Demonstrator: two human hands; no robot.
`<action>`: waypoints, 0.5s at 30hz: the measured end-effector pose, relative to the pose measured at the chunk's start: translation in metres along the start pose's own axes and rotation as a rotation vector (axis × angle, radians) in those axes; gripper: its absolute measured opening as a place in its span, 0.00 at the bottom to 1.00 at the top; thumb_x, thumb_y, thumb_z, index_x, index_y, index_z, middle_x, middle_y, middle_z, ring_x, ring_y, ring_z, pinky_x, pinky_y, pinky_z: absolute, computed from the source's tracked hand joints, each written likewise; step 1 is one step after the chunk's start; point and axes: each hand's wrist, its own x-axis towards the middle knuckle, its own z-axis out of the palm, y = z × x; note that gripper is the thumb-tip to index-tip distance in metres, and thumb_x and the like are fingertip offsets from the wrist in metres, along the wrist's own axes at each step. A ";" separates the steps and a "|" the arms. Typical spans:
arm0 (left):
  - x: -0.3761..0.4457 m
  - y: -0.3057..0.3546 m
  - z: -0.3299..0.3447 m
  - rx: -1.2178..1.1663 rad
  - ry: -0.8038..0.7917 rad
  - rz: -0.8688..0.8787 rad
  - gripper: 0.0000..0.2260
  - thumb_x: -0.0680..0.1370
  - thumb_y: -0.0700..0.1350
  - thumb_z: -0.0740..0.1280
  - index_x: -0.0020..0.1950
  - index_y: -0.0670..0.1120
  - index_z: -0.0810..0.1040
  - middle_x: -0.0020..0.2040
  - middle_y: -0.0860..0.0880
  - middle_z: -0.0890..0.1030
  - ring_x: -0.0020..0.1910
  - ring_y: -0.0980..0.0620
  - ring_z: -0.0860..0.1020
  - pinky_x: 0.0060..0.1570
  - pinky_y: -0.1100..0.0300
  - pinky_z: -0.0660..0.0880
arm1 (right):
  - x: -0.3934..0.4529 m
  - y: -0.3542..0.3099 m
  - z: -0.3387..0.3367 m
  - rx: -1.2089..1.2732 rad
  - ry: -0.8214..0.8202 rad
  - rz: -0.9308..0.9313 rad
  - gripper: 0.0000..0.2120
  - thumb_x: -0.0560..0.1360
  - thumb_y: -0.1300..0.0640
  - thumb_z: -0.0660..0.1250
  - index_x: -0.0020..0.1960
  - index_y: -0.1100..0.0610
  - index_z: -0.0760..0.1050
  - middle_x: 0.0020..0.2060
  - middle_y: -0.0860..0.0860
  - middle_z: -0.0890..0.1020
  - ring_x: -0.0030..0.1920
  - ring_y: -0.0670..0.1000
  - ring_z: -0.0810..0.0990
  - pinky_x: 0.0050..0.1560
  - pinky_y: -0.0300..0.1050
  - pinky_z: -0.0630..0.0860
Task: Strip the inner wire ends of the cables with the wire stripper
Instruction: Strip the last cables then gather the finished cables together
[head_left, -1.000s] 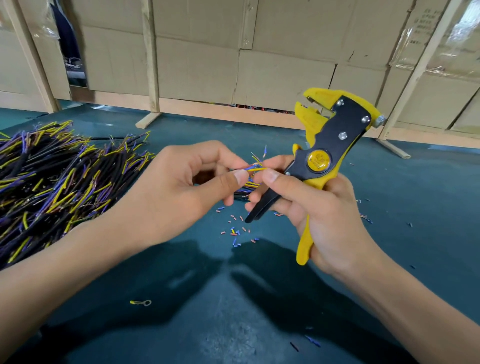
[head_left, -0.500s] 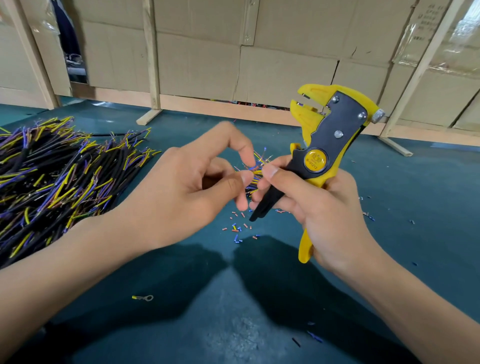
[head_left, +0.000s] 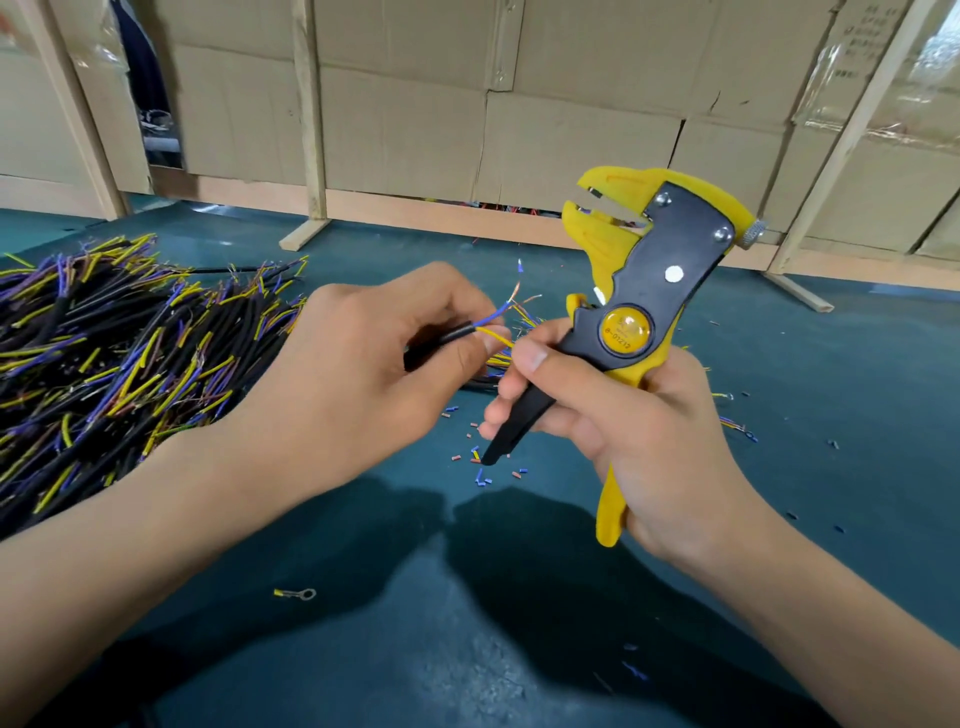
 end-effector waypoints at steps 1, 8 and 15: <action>0.000 0.001 0.000 -0.068 0.009 0.000 0.10 0.76 0.51 0.70 0.56 0.54 0.76 0.42 0.57 0.82 0.36 0.52 0.80 0.39 0.57 0.75 | 0.000 0.000 0.000 0.017 0.000 0.000 0.04 0.75 0.62 0.69 0.41 0.60 0.81 0.35 0.59 0.82 0.36 0.63 0.83 0.45 0.65 0.83; 0.002 -0.001 0.000 -0.023 0.131 0.244 0.05 0.79 0.45 0.73 0.52 0.49 0.79 0.41 0.64 0.74 0.35 0.58 0.73 0.35 0.70 0.68 | 0.003 -0.005 -0.005 0.195 -0.073 0.110 0.08 0.76 0.60 0.68 0.42 0.64 0.80 0.36 0.61 0.80 0.36 0.64 0.81 0.43 0.63 0.81; -0.002 0.004 0.005 -0.442 0.015 -0.037 0.04 0.78 0.50 0.71 0.49 0.51 0.79 0.40 0.51 0.84 0.28 0.52 0.78 0.29 0.64 0.71 | 0.007 -0.012 -0.008 0.281 -0.072 0.110 0.11 0.76 0.57 0.66 0.46 0.65 0.80 0.37 0.60 0.79 0.36 0.62 0.80 0.43 0.62 0.80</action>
